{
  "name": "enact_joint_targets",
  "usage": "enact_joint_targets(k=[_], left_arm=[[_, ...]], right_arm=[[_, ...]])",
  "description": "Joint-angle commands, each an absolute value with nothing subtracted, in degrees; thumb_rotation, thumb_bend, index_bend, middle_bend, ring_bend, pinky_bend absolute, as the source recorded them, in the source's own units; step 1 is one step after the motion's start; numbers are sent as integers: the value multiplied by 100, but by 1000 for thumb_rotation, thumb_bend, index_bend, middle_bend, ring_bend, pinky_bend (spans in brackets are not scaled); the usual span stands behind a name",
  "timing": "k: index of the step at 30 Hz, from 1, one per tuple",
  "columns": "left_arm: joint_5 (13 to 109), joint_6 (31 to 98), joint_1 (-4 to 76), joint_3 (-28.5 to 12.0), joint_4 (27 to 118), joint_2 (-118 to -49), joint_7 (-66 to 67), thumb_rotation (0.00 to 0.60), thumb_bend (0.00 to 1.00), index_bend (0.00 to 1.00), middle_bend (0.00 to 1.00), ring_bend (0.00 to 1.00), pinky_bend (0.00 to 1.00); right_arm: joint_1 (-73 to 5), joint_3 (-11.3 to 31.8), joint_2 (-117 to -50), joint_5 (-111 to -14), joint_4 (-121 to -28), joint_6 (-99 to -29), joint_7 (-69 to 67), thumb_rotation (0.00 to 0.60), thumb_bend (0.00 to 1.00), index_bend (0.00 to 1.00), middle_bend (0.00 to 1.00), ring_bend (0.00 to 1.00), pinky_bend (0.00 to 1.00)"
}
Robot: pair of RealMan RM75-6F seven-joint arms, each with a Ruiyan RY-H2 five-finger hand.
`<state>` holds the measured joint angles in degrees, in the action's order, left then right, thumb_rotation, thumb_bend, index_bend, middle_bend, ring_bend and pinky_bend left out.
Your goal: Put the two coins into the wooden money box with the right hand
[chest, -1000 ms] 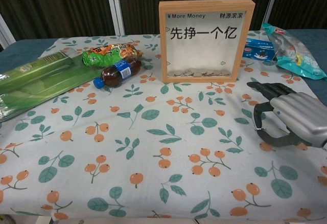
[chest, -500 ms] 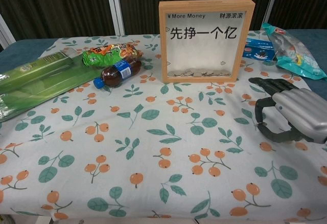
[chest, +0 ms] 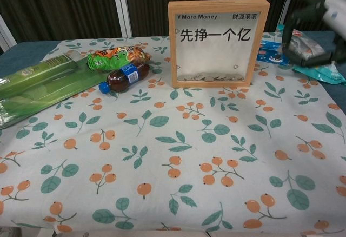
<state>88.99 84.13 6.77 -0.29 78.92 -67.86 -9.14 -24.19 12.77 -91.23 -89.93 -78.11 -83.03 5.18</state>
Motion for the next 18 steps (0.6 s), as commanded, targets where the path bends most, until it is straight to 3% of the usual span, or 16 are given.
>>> enact_joint_targets(k=[1, 9, 18], left_arm=[[8908, 8405, 688, -29, 7917, -6794, -877, 599, 342, 0, 0, 0, 0], [8878, 8331, 740, -56, 7963, -6784, -835, 599, 342, 0, 0, 0, 0], [8831, 8297, 747, -66, 7931, -6757, -905, 600, 343, 0, 0, 0, 0]], right_arm=[[-3008, 2213, -8179, -8569, -8860, -7834, 1049, 600, 620, 781, 151, 0, 0], [-4144, 3116, -7681, -6965, -8925, -6233, 2202, 600, 622, 785, 151, 0, 0], [-5364, 3039, -7763, -4925, -8203, -4814, 3468, 600, 624, 785, 151, 0, 0]])
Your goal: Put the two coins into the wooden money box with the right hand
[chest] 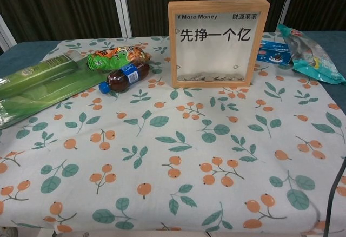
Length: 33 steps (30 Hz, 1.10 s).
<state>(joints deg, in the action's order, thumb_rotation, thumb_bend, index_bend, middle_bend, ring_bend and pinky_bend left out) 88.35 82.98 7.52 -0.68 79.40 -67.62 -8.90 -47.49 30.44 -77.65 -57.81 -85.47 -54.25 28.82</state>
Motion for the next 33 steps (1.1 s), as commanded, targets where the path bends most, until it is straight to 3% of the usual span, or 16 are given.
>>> enact_joint_targets(k=[1, 17, 33], left_arm=[[8828, 8299, 744, -65, 7924, -6754, -916, 599, 343, 0, 0, 0, 0], [8796, 8239, 789, -89, 7933, -6743, -904, 597, 343, 0, 0, 0, 0], [8759, 8235, 787, -101, 7926, -6699, -919, 599, 342, 0, 0, 0, 0]], right_arm=[[-5465, 3005, -7777, -4800, -8143, -4768, 3561, 600, 624, 785, 151, 0, 0], [-6377, 2427, -7736, -3052, -8012, -4647, 4186, 600, 626, 785, 151, 0, 0], [-6680, 1945, -7809, -2902, -7794, -4758, 4059, 600, 635, 787, 151, 0, 0]])
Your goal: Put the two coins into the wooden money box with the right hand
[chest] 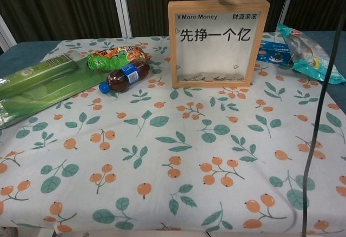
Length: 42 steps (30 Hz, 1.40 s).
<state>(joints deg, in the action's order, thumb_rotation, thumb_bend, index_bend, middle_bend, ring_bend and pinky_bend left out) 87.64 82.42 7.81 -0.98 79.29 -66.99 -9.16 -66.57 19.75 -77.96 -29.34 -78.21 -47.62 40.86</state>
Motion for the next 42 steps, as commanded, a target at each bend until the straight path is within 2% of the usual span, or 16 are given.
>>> enact_joint_targets(k=[1, 9, 11, 13, 15, 17, 18, 20, 25, 28, 29, 30, 33, 37, 42], left_arm=[[8757, 8231, 789, -103, 7926, -6699, -918, 599, 342, 0, 0, 0, 0], [8751, 8225, 791, -103, 7915, -6699, -927, 599, 342, 0, 0, 0, 0], [8748, 8223, 794, -106, 7916, -6697, -927, 600, 343, 0, 0, 0, 0], [8745, 8226, 791, -107, 7916, -6701, -924, 599, 343, 0, 0, 0, 0], [8743, 8227, 788, -105, 7916, -6703, -924, 598, 343, 0, 0, 0, 0], [8745, 8227, 789, -104, 7916, -6702, -923, 599, 343, 0, 0, 0, 0], [8744, 8230, 788, -105, 7918, -6701, -923, 599, 342, 0, 0, 0, 0], [8740, 8244, 782, -110, 7923, -6695, -931, 599, 342, 0, 0, 0, 0], [8737, 8252, 778, -113, 7929, -6684, -941, 598, 343, 0, 0, 0, 0], [8759, 8280, 775, -114, 7950, -6662, -927, 600, 342, 0, 0, 0, 0], [8786, 8317, 771, -115, 7970, -6659, -926, 600, 343, 0, 0, 0, 0], [8837, 8388, 756, -111, 8002, -6647, -903, 600, 343, 0, 0, 0, 0], [8879, 8460, 741, -114, 8076, -6598, -849, 598, 343, 0, 0, 0, 0], [8936, 8569, 717, -122, 8197, -6515, -774, 600, 343, 0, 0, 0, 0], [9003, 8680, 676, -108, 8257, -6496, -685, 599, 342, 0, 0, 0, 0]], right_arm=[[-6690, 1927, -7813, -2891, -7781, -4758, 4049, 600, 636, 787, 151, 0, 0], [-6754, 1802, -7842, -2830, -7731, -4758, 3934, 600, 635, 784, 151, 0, 0], [-6763, 1787, -7835, -2809, -7736, -4755, 3905, 600, 635, 743, 151, 0, 0], [-6775, 1755, -7804, -2751, -7762, -4737, 3902, 600, 634, 600, 151, 0, 0], [-6778, 1724, -7772, -2722, -7796, -4761, 3901, 600, 597, 248, 130, 0, 0], [-6759, 1730, -7741, -2748, -7851, -4814, 3837, 600, 508, 35, 72, 0, 0], [-6723, 1749, -7713, -2828, -7908, -4891, 3755, 600, 453, 0, 35, 0, 0], [-6623, 1789, -7639, -3009, -8066, -5065, 3587, 600, 400, 0, 3, 0, 0], [-6451, 1819, -7471, -3297, -8350, -5294, 3370, 600, 391, 0, 0, 0, 0], [-5929, 1689, -7030, -4060, -9032, -5856, 2984, 600, 391, 0, 0, 0, 0], [-5588, 1530, -6815, -4455, -9349, -6234, 2839, 600, 390, 0, 0, 0, 0], [-4819, 1069, -6411, -5059, -10048, -7008, 2613, 600, 387, 0, 0, 0, 0], [-3761, 300, -6018, -6096, -10530, -7875, 2150, 600, 373, 0, 0, 0, 0], [-2713, -357, -6209, -6860, -10155, -8702, 1615, 600, 365, 0, 0, 0, 0], [-1909, -628, -6733, -7164, -9467, -9143, 1208, 600, 365, 0, 0, 0, 0]])
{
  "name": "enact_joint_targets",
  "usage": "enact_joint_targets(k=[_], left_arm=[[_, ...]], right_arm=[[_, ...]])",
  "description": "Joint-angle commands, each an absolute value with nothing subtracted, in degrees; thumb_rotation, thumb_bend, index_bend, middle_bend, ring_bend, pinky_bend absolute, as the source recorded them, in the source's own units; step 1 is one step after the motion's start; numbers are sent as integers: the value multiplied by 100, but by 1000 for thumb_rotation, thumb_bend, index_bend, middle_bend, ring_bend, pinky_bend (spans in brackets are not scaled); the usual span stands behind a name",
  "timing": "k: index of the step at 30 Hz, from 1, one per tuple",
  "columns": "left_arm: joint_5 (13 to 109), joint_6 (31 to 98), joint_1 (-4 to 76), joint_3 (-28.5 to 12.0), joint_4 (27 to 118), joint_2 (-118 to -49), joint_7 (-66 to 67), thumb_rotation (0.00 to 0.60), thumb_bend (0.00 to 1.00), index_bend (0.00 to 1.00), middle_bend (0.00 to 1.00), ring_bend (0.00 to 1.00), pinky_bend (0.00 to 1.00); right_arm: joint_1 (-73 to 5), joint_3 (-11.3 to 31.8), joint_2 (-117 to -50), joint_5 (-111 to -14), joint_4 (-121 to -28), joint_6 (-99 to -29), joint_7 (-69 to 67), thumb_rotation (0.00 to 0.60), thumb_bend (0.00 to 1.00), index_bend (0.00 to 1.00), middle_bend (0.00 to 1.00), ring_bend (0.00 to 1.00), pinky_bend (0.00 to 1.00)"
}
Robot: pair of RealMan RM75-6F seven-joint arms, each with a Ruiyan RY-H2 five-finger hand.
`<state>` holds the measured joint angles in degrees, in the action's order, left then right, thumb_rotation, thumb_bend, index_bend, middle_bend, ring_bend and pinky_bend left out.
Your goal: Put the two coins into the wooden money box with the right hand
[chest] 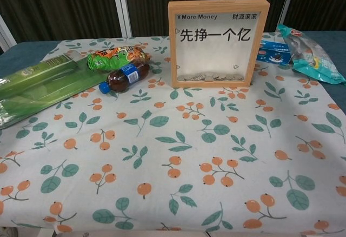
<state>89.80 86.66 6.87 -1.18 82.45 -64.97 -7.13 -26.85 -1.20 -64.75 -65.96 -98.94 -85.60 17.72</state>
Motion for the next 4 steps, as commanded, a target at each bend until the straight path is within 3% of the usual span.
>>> enact_joint_targets(k=[1, 4], left_arm=[[9013, 8672, 681, -103, 8258, -6498, -667, 599, 342, 0, 0, 0, 0], [9036, 8659, 705, -109, 8254, -6519, -572, 598, 342, 0, 0, 0, 0]], right_arm=[[-1836, -634, -6785, -7187, -9407, -9146, 1166, 600, 365, 0, 0, 0, 0], [-1693, -611, -6903, -7271, -9267, -9090, 1120, 600, 365, 0, 0, 0, 0]])
